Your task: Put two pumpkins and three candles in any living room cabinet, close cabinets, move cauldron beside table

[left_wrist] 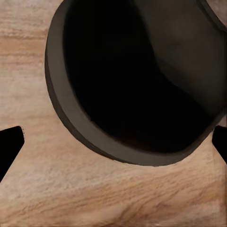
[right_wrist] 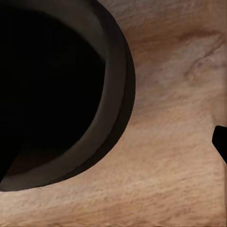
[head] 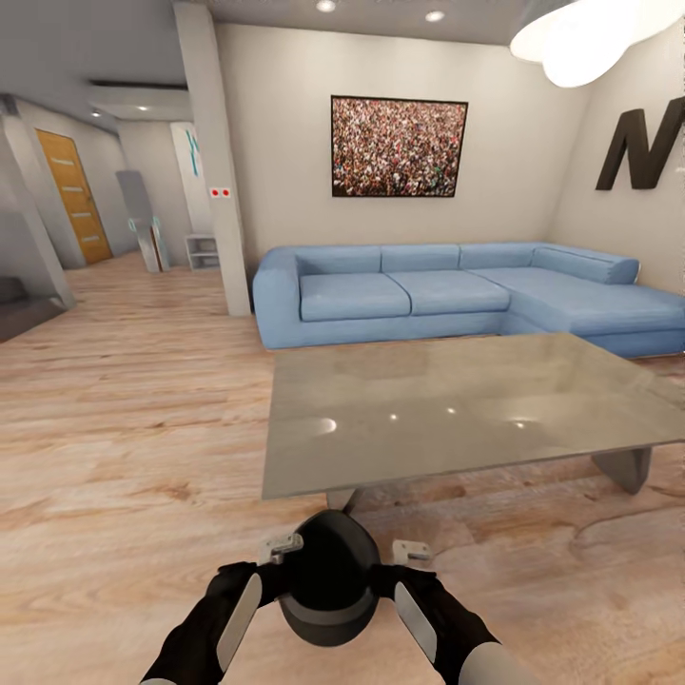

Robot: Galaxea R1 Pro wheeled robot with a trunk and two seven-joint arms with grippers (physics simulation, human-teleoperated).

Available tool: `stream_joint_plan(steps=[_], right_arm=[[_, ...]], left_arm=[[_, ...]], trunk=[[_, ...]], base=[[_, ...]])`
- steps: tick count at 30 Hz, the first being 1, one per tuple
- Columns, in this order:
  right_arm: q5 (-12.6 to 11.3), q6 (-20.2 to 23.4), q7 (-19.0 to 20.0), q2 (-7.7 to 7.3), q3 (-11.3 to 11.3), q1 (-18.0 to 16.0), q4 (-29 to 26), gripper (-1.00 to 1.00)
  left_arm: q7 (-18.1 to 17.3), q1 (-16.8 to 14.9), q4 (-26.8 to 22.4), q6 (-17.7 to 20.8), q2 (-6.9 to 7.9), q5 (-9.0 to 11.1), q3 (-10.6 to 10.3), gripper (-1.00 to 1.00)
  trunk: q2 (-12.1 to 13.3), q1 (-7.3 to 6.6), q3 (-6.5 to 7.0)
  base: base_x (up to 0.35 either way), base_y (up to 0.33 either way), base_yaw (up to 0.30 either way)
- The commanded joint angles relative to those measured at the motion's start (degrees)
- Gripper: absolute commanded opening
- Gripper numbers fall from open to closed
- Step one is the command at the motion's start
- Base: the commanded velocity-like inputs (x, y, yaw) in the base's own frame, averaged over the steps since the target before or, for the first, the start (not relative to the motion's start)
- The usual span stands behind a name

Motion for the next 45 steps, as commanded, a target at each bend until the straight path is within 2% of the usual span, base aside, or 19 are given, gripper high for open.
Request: stream_joint_plan(steps=[1,5,10,20,27,35,38,43,45], right_arm=[[-0.41,0.23,-0.47,0.00,0.19,-0.02,-0.09,1.00],[-0.41,0.23,-0.43,0.00,0.19,-0.02,-0.09,1.00],[-0.40,0.25,-0.41,0.00,0.19,-0.02,-0.09,1.00],[-0.44,0.47,-0.58,0.00,0.16,-0.02,-1.34,1.00],[-0.60,4.27,-0.77,0.00,-0.10,-0.02,-2.79,1.00],[-0.92,5.58,-0.92,0.00,-0.51,0.00,-2.84,1.00],[-3.02,6.03,-0.88,0.00,-0.57,0.02,-2.79,1.00],[-7.82,6.16,-0.74,0.00,-0.53,0.05,-2.55,1.00],[-8.61,6.14,-0.63,0.00,-0.52,0.04,-2.40,1.00]], left_arm=[[0.55,-0.02,-0.09,0.23,0.03,0.59,-0.14,1.00],[0.55,-0.02,-0.09,0.20,0.04,0.59,-0.11,1.00],[0.55,-0.01,-0.09,0.19,0.04,0.59,1.56,1.00],[0.55,-0.02,-0.09,0.23,0.21,0.58,1.99,1.00],[0.55,-0.02,-0.10,1.07,0.22,0.52,2.27,1.00],[0.55,-0.02,-0.11,1.44,0.22,0.54,2.35,1.00],[0.55,-0.02,-0.10,1.44,0.22,0.52,2.38,1.00],[0.55,-0.02,-0.09,1.46,0.22,0.51,2.36,1.00],[0.55,-0.02,-0.09,1.47,0.22,0.51,2.36,1.00]], trunk=[[0.39,-0.26,0.13],[1.99,-1.14,0.85],[4.00,-2.24,1.74],[8.01,-4.44,3.54],[10.82,-5.97,4.80],[14.03,-7.73,6.23],[15.23,-8.39,6.77],[17.23,-9.49,7.67],[18.04,-9.93,8.03]], base=[[-0.254,0.000,0.000],[-0.132,0.000,0.000],[-0.013,0.000,0.000],[-0.024,0.002,0.000],[-0.206,0.048,0.000],[-0.093,0.006,0.000],[-0.072,0.000,0.000],[-0.038,0.000,0.000],[-0.193,0.000,0.000]])
